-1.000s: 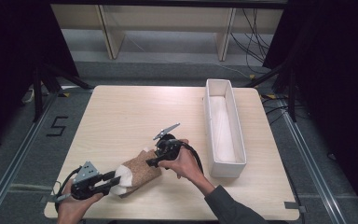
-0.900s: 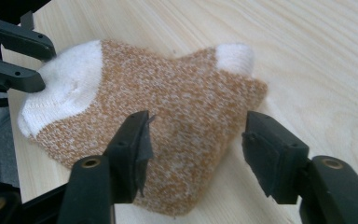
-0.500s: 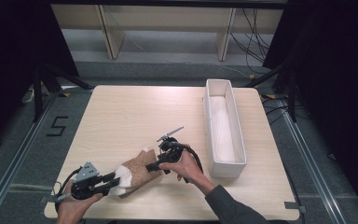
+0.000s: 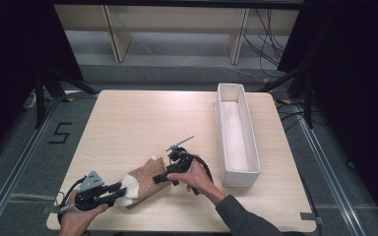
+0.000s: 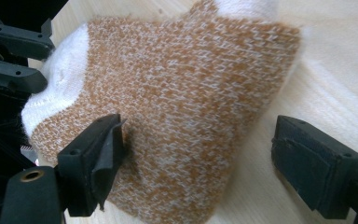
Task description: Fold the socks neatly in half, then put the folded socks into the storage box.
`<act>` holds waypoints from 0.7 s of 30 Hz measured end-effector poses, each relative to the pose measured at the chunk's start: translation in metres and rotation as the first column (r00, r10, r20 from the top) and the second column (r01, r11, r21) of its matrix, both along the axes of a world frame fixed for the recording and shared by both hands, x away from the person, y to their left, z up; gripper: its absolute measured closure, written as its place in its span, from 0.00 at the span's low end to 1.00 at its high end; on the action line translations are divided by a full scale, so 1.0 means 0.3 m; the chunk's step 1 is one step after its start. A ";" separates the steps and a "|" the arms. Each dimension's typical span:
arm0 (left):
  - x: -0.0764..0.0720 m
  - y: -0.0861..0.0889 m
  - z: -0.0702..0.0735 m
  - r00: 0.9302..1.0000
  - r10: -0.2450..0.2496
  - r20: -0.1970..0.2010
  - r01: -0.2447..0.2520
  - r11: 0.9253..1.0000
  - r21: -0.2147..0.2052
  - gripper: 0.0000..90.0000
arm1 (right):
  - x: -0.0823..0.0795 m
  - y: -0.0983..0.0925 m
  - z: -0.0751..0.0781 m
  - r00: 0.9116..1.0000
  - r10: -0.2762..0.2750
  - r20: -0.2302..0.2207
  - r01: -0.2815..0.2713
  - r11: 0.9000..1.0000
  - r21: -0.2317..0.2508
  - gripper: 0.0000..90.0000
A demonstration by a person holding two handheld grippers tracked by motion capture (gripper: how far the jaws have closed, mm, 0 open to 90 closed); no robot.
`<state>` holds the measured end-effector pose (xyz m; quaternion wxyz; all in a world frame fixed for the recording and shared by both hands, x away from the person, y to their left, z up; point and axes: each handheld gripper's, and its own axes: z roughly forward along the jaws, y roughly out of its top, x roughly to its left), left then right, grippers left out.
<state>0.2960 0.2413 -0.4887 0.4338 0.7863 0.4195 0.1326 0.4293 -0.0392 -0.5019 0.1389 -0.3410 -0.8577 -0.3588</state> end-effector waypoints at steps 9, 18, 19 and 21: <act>-0.004 -0.003 -0.006 1.000 0.004 -0.001 -0.004 1.000 -0.005 0.76 | -0.008 0.026 -0.008 1.000 0.018 0.002 -0.018 1.000 0.003 0.18; -0.002 0.011 -0.013 1.000 -0.026 -0.013 0.026 1.000 0.009 0.76 | -0.022 0.054 -0.007 1.000 0.024 -0.001 -0.024 1.000 -0.002 0.20; -0.002 0.011 -0.013 1.000 -0.025 -0.013 0.025 1.000 0.008 0.76 | -0.020 0.055 -0.008 1.000 0.029 0.006 -0.029 1.000 0.000 0.19; -0.002 0.011 -0.014 0.999 -0.029 -0.014 0.029 1.000 0.011 0.76 | -0.020 0.060 -0.009 1.000 0.023 -0.011 -0.023 1.000 0.009 0.19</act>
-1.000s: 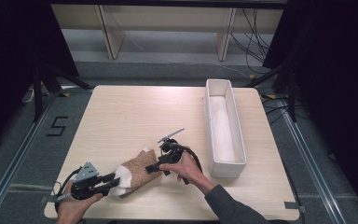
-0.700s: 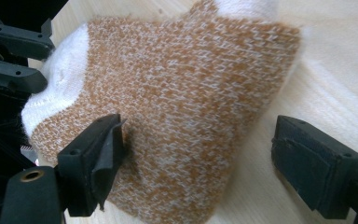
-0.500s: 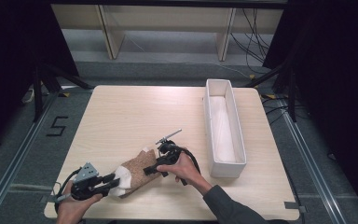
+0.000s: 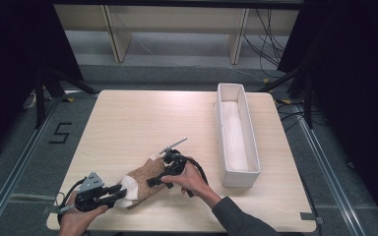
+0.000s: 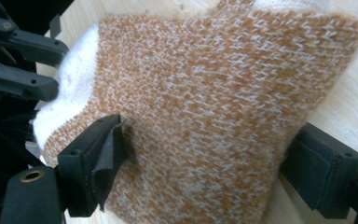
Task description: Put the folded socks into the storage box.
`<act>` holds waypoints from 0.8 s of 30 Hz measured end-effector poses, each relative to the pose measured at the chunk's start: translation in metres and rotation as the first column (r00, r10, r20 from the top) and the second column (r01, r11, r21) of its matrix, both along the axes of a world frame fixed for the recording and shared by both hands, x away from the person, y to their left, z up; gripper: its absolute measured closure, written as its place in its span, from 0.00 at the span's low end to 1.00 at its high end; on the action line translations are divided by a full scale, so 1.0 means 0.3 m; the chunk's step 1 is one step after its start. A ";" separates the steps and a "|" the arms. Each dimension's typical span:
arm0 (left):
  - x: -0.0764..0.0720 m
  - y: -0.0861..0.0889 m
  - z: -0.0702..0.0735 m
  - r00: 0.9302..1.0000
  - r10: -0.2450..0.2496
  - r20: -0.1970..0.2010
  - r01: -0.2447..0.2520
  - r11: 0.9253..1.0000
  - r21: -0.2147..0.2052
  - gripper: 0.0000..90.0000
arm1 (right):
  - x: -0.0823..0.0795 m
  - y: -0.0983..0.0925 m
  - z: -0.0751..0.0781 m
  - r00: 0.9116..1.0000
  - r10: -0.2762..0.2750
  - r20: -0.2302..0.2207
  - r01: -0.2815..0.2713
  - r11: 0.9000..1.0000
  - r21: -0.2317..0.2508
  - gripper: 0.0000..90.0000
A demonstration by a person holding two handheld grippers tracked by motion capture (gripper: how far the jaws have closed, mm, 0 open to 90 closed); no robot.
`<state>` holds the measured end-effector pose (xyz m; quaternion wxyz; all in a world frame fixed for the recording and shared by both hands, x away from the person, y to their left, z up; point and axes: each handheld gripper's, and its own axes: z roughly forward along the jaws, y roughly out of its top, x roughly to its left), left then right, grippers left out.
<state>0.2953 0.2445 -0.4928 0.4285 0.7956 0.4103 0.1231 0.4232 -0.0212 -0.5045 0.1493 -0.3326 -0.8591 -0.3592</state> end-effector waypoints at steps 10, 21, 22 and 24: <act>0.002 0.003 -0.001 1.000 -0.009 -0.006 0.009 1.000 0.017 0.76 | -0.001 0.025 -0.009 1.000 0.011 -0.023 -0.010 0.999 0.038 0.21; 0.003 -0.004 -0.005 1.000 0.011 -0.017 -0.012 1.000 -0.012 0.76 | -0.002 0.043 -0.021 0.999 0.010 -0.036 -0.007 0.997 0.078 0.28; 0.003 -0.004 -0.006 1.000 0.012 -0.014 -0.012 1.000 -0.013 0.76 | -0.003 0.045 -0.022 0.999 0.012 -0.033 -0.009 0.997 0.078 0.29; 0.004 -0.004 -0.008 1.000 0.011 -0.011 -0.012 1.000 -0.019 0.76 | -0.002 0.043 -0.023 1.000 0.016 -0.022 -0.015 0.997 0.074 0.35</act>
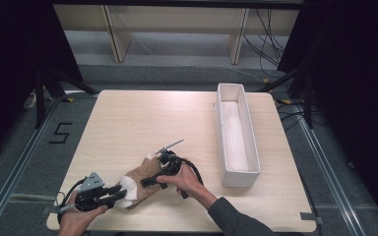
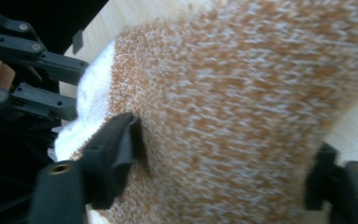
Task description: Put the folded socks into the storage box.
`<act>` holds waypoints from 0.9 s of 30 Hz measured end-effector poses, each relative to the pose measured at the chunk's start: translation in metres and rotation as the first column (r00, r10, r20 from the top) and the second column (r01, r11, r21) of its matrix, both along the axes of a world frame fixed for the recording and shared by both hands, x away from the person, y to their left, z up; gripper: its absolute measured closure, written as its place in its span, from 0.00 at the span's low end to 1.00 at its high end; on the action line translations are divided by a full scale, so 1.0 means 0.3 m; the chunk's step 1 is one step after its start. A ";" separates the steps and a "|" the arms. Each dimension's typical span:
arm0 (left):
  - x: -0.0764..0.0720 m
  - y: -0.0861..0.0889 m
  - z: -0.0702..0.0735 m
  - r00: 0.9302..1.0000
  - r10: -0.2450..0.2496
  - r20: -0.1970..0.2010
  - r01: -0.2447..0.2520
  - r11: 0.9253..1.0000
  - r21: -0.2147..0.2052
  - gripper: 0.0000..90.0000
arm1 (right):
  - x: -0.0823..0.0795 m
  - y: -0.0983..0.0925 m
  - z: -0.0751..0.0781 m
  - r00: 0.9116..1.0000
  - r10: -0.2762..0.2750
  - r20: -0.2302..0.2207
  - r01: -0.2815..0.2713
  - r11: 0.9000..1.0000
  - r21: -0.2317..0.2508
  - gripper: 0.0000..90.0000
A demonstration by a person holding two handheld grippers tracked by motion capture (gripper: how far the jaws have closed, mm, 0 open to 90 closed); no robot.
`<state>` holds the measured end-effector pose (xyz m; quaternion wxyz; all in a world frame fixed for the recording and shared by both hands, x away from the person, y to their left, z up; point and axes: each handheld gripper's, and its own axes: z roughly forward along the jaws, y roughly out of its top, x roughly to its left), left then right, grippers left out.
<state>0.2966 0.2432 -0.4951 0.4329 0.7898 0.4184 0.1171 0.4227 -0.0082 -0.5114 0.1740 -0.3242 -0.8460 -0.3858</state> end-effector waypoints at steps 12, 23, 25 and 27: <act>-0.003 0.002 0.007 1.000 -0.008 0.000 0.008 0.999 0.034 0.76 | -0.009 -0.005 0.029 0.998 0.022 0.066 -0.023 1.000 0.005 0.61; -0.023 -0.012 0.022 0.998 0.024 0.057 -0.025 1.000 0.006 0.74 | -0.016 0.000 0.071 0.993 0.046 0.107 -0.043 0.999 -0.031 0.63; -0.029 -0.009 0.028 0.997 0.040 0.063 -0.039 0.999 -0.003 0.73 | -0.016 0.002 0.079 0.992 0.049 0.113 -0.046 0.998 -0.031 0.63; -0.034 -0.005 0.039 0.996 0.043 0.077 -0.042 0.999 -0.015 0.70 | -0.014 0.003 0.094 0.991 0.055 0.120 -0.052 0.998 -0.025 0.63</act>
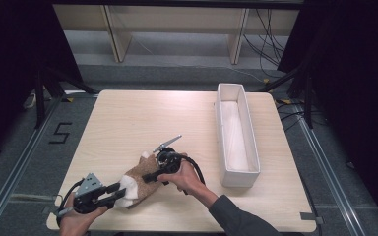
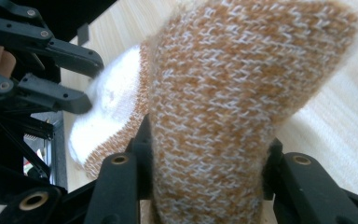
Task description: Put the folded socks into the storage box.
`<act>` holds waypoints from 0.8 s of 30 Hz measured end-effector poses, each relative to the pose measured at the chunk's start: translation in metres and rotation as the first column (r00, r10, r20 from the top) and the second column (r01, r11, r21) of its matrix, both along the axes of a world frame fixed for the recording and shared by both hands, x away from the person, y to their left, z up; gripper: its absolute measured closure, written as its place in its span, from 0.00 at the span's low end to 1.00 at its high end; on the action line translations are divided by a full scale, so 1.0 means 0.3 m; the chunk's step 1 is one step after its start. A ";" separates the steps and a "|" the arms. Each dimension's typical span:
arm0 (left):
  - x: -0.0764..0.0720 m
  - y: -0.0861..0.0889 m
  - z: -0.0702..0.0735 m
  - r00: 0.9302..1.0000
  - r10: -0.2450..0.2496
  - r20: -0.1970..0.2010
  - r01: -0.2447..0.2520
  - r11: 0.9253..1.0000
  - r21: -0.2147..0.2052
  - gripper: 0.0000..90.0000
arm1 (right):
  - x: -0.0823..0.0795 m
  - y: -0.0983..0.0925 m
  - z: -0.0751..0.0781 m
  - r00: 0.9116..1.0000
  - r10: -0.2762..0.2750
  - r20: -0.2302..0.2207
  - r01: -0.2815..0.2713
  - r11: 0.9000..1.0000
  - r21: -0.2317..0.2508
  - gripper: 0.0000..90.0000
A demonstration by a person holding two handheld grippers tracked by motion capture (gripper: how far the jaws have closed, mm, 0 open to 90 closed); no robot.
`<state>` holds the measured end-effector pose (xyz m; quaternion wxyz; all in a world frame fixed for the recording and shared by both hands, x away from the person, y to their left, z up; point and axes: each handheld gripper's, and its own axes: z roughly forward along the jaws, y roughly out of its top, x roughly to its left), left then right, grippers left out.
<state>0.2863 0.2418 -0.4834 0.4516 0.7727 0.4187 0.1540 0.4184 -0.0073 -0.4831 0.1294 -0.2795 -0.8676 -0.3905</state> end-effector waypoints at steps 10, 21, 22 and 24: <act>-0.019 0.058 0.043 0.987 0.125 0.103 -0.117 0.990 -0.083 0.59 | 0.011 0.005 0.114 0.999 0.035 0.036 -0.035 0.999 0.000 0.66; -0.004 0.075 0.007 0.993 0.111 0.048 -0.109 0.992 -0.057 0.55 | 0.090 -0.079 0.407 0.975 0.034 0.220 -0.001 0.989 -0.150 0.66; -0.004 0.071 0.007 0.993 0.114 0.038 -0.112 0.992 -0.049 0.55 | 0.095 -0.088 0.423 0.973 0.034 0.227 0.004 0.986 -0.165 0.66; 0.000 0.066 -0.002 0.995 0.099 0.034 -0.097 0.994 -0.054 0.55 | 0.103 -0.108 0.452 0.970 0.030 0.241 0.017 0.982 -0.189 0.66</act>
